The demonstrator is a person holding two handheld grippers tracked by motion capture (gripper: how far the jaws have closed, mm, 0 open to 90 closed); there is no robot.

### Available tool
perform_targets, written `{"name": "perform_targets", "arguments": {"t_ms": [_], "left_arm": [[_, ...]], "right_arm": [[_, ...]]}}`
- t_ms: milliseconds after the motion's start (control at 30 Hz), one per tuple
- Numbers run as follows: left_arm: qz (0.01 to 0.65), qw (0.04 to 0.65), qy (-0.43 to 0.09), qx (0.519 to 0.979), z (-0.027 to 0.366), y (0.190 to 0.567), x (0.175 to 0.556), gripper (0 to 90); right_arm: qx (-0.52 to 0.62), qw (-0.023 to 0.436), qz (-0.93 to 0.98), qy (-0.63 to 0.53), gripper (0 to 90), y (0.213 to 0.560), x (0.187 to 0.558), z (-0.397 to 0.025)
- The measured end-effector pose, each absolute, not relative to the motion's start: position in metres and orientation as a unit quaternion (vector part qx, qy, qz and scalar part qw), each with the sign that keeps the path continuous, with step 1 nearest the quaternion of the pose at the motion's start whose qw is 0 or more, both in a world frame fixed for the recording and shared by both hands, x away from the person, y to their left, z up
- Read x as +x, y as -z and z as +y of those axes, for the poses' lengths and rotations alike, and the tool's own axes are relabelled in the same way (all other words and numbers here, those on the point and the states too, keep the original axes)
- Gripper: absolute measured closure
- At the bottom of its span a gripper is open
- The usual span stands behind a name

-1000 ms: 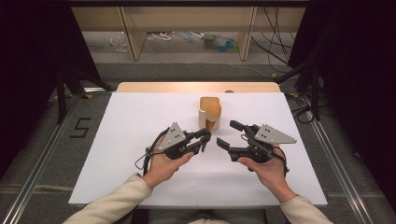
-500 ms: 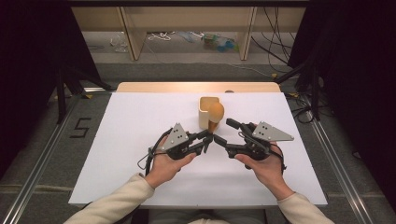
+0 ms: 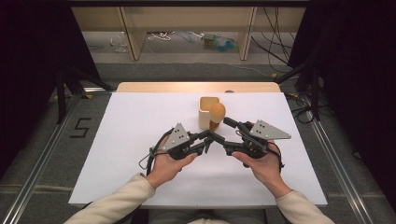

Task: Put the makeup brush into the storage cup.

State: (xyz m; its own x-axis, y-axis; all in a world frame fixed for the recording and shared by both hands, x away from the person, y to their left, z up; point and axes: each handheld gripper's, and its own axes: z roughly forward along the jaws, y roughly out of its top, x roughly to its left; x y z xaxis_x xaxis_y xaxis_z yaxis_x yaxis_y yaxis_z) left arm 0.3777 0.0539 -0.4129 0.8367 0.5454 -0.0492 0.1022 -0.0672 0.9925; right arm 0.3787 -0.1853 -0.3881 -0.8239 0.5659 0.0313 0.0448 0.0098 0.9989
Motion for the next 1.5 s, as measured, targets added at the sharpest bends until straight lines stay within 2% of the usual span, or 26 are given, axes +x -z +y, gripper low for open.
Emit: {"name": "perform_targets", "arguments": {"t_ms": [467,533,700,1000,1267,1500], "left_arm": [[0.226,0.643,-0.167,0.712,0.051,0.414,0.377,74.5],[0.225,0.643,-0.168,0.713,0.051,0.414,0.378,74.4],[0.225,0.643,-0.166,0.713,0.051,0.414,0.377,74.4],[0.225,0.642,-0.165,0.714,0.051,0.415,0.378,74.4],[0.226,0.642,-0.164,0.714,0.050,0.416,0.378,74.4],[0.226,0.642,-0.164,0.714,0.051,0.416,0.378,74.4]], "right_arm": [[0.225,0.180,0.695,-0.659,41.4,0.385,0.380,-0.183],[0.217,0.191,0.689,-0.665,42.6,0.386,0.382,-0.182],[0.224,0.176,0.696,-0.660,45.0,0.385,0.382,-0.181],[0.217,0.184,0.692,-0.663,50.3,0.385,0.385,-0.180],[0.219,0.168,0.688,-0.671,55.7,0.384,0.387,-0.178],[0.219,0.171,0.693,-0.665,62.9,0.384,0.388,-0.177]]}}
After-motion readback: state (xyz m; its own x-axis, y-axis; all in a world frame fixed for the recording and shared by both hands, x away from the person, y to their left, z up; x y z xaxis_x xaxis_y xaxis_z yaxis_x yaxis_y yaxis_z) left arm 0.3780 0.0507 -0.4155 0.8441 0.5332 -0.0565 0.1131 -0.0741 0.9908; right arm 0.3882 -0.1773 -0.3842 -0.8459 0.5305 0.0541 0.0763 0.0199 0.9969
